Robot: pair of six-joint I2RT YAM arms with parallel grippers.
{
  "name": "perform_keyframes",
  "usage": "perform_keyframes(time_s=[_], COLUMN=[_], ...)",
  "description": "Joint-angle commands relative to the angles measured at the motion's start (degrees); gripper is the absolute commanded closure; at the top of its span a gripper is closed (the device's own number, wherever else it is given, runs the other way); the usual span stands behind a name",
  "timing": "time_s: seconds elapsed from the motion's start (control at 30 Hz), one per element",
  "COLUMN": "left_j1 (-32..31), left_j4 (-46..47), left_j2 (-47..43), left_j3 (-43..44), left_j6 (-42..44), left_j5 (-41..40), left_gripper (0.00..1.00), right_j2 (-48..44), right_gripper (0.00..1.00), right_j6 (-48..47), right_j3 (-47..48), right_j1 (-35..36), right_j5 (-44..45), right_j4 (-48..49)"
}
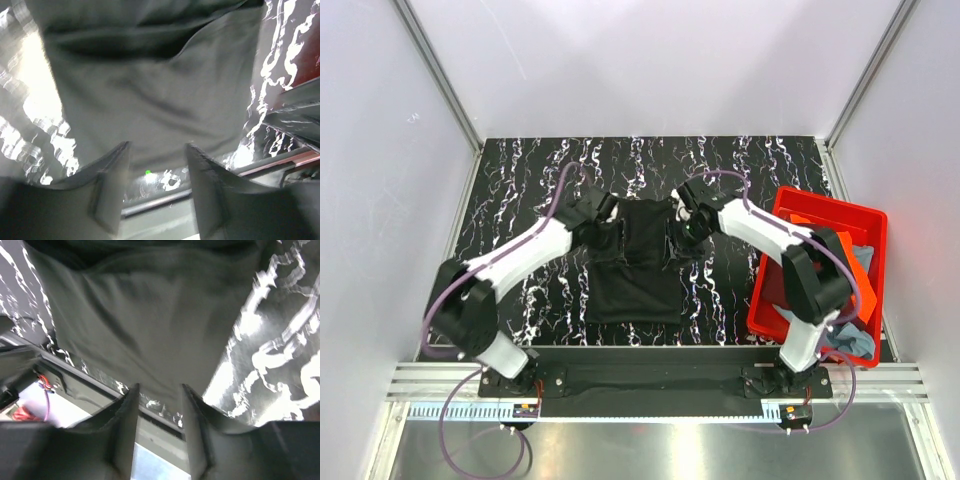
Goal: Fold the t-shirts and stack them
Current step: Fold the tshirt
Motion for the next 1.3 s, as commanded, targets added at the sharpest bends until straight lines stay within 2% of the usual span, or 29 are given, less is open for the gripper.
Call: perform_keyframes(time_s=[0.0,0.07,0.1,0.23,0.6,0.73,0.93,1.07,1.13,1.27], left_j1=[0.36,0.45,0.62,1.85,10.02,11.87,12.75,12.84,12.84,12.84], left_j4=[5.3,6.9,7.69,9.54,11.3,12.27,10.95,9.46,9.45,7.88], left_j2=[7.21,9.51,10.57,14.96,22.61,26.13,30.96,28.0,25.44,19.12], left_j3=[1.26,2.05,2.58,4.95,9.43,10.14,13.04,14.44,13.92,13.22], left_j6=[3.65,3.56,3.56,3.48,6.2,6.81,9.36,10.33,9.98,9.63], left_j5=[6.53,7.94,8.04,8.3,14.18,16.91,16.65,16.21,16.74,17.62], left_gripper=[0.6,0.61,0.62,0.63,0.62,0.61,0.6,0.56,0.5,0.47], right_j2=[5.52,8.77,9.92,15.46,25.75,29.17,32.96,31.91,29.9,26.11], right_gripper=[0.62,0.71,0.79,0.87,0.9,0.9,0.9,0.89,0.88,0.82], right_j6=[2.26,3.58,4.02,7.09,10.97,11.32,8.34,3.51,0.88,-2.38], right_j3=[5.09,6.68,8.43,12.13,18.46,20.4,23.56,28.3,29.54,30.34], right_j1=[-0.41,-0.5,-0.5,-0.59,-4.28,-6.04,-7.62,-8.15,-9.02,-10.61], right_j5=[-4.66,-7.55,-8.53,-13.97,-21.37,-23.04,-23.57,-20.5,-18.05,-14.52], right_j4=[3.77,4.92,6.06,8.79,14.24,14.07,11.09,3.28,0.81,-4.12])
